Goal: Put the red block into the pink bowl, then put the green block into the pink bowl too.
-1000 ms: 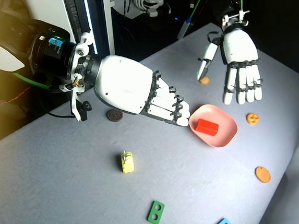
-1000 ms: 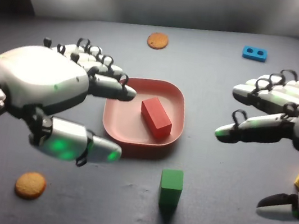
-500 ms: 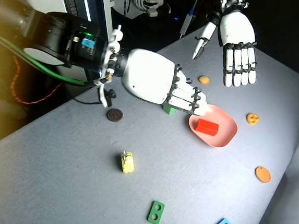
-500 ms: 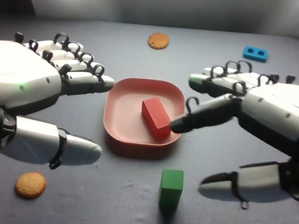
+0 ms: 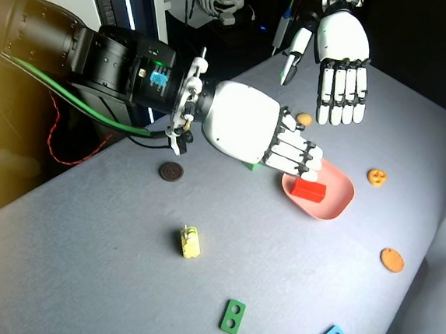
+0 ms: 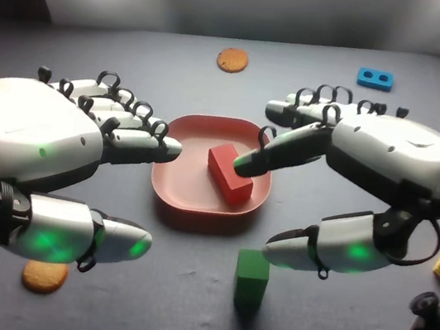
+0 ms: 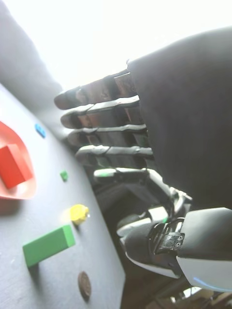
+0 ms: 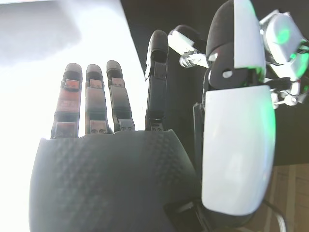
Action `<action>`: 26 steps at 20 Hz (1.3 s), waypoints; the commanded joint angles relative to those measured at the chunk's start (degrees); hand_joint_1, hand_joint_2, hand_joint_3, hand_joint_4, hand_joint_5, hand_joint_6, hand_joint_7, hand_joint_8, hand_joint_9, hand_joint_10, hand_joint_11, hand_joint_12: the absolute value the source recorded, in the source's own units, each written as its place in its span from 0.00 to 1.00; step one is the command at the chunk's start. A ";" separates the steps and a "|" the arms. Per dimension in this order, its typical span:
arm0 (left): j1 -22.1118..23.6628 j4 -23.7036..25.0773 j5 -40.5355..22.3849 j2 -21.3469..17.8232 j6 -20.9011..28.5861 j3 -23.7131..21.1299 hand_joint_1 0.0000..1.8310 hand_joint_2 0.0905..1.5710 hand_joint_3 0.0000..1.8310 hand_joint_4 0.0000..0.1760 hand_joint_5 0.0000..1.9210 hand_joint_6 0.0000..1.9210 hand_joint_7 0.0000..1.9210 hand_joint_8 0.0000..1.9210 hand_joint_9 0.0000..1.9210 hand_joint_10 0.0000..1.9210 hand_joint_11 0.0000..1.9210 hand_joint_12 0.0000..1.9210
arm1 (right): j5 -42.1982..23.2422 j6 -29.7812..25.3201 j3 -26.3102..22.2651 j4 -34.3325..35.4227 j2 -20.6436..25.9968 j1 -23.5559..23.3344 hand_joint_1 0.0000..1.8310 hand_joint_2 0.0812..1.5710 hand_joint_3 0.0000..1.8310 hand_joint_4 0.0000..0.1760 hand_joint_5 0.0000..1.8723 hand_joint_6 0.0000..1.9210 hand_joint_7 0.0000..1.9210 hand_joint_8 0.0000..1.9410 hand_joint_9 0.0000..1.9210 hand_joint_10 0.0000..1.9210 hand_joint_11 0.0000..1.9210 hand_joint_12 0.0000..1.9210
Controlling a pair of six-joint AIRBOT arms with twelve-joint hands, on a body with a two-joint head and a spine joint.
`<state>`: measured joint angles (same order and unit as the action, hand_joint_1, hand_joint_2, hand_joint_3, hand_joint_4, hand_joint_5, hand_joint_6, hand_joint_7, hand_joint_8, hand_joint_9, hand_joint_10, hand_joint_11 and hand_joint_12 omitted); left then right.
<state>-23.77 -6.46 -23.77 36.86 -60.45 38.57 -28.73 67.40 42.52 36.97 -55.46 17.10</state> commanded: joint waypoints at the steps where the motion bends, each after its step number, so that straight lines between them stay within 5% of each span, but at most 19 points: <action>1: 0.16 1.49 -5.69 -0.83 1.21 0.11 0.04 0.79 0.00 0.00 0.12 0.00 0.10 0.00 0.08 0.00 0.00 0.16 | -5.82 -0.27 0.13 -1.53 0.23 -0.21 0.53 0.56 0.00 1.00 0.38 0.01 0.05 0.00 0.00 0.00 0.00 0.00; 4: -1.39 6.56 -6.01 -0.99 5.80 0.42 0.01 0.81 0.00 0.00 0.11 0.00 0.09 0.00 0.08 0.00 0.00 0.14 | -6.40 -0.17 0.61 -1.52 -0.71 1.25 0.55 0.57 0.00 1.00 0.38 0.00 0.04 0.00 0.00 0.00 0.00 0.00; 12: -3.68 6.71 -7.94 -1.66 5.83 0.60 0.00 0.84 0.00 0.00 0.12 0.00 0.10 0.00 0.07 0.00 0.00 0.09 | -4.44 -0.12 1.17 4.99 -2.21 2.78 0.57 0.57 0.00 1.00 0.42 0.01 0.04 0.01 0.00 0.00 0.00 0.00; 17: -5.12 6.60 -8.68 -1.68 5.75 0.75 0.00 0.85 0.00 0.00 0.14 0.00 0.12 0.00 0.09 0.00 0.00 0.15 | -4.07 -0.13 0.82 6.71 -2.51 3.71 0.59 0.59 0.01 1.00 0.44 0.01 0.04 0.00 0.00 0.00 0.00 0.00; 26: -7.38 5.76 -10.74 -1.65 4.92 1.03 0.00 0.86 0.00 0.00 0.13 0.00 0.12 0.00 0.08 0.00 0.00 0.10 | -4.11 0.06 1.40 6.76 -4.82 4.77 0.59 0.60 0.01 1.00 0.43 0.00 0.01 0.00 0.00 0.00 0.00 0.00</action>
<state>-31.62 -0.56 -28.29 35.83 -55.46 39.40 -28.49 67.81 43.97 45.43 -60.73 22.11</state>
